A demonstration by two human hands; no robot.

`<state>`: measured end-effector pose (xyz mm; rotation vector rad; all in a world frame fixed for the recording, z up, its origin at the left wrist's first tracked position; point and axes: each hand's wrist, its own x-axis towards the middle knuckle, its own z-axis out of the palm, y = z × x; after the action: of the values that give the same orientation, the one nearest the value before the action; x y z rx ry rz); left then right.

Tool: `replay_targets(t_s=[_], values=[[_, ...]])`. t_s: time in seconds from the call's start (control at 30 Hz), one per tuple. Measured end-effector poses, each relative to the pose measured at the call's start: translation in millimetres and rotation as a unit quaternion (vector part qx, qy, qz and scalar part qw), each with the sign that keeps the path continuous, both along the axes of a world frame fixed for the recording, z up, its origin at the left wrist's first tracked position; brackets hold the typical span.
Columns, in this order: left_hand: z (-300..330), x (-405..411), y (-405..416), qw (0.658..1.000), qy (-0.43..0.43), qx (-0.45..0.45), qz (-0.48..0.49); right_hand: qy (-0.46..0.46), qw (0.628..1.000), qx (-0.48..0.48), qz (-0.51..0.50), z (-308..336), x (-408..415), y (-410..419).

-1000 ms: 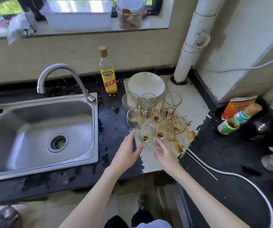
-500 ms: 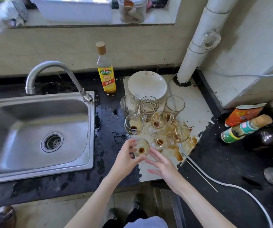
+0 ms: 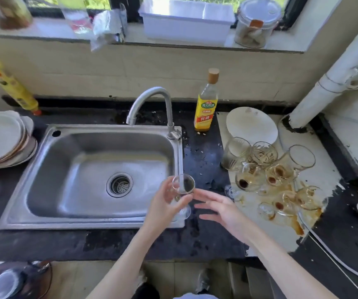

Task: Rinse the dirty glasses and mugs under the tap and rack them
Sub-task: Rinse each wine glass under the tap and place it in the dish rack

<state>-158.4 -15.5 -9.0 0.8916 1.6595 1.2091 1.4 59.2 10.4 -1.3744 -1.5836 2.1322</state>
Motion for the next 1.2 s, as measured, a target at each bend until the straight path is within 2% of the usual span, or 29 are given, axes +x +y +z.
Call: replay_targets(t_s=[0.1, 0.17, 0.3, 0.43, 0.57, 0.7, 0.8, 1.03, 1.2], values=[[2, -60, -2, 1.000, -0.005, -0.010, 0.016, -0.027, 0.999, 0.021, -0.019, -2, -64, 6], [0, -92, 1, 0.999, 0.010, -0.019, 0.028, -0.071, 0.993, 0.083, -0.034, -10, -99, 22], [-8, -141, 16, 0.998, 0.030, -0.029, 0.045, -0.159, 0.958, 0.232, -0.058, -30, -145, 72], [-18, -164, 32, 0.997, 0.009, -0.053, 0.059, -0.218, 0.926, 0.303, -0.047, -40, -173, 118], [-35, -173, 47, 0.995, -0.005, -0.058, 0.083, -0.228, 0.910, 0.346, -0.012, -58, -194, 146], [-51, -171, 56, 0.994, 0.004, -0.078, 0.081, -0.202, 0.886, 0.412, -0.064, -74, -194, 134], [-65, -169, 57, 0.991, 0.002, -0.096, 0.096, -0.172, 0.881, 0.436, -0.067, -85, -190, 128], [-84, -170, 56, 0.985, -0.029, -0.126, 0.118, -0.163, 0.839, 0.519, 0.007, -111, -184, 120], [-92, -174, 58, 0.984, -0.015, -0.139, 0.114, -0.173, 0.805, 0.567, 0.031, -129, -184, 112]])
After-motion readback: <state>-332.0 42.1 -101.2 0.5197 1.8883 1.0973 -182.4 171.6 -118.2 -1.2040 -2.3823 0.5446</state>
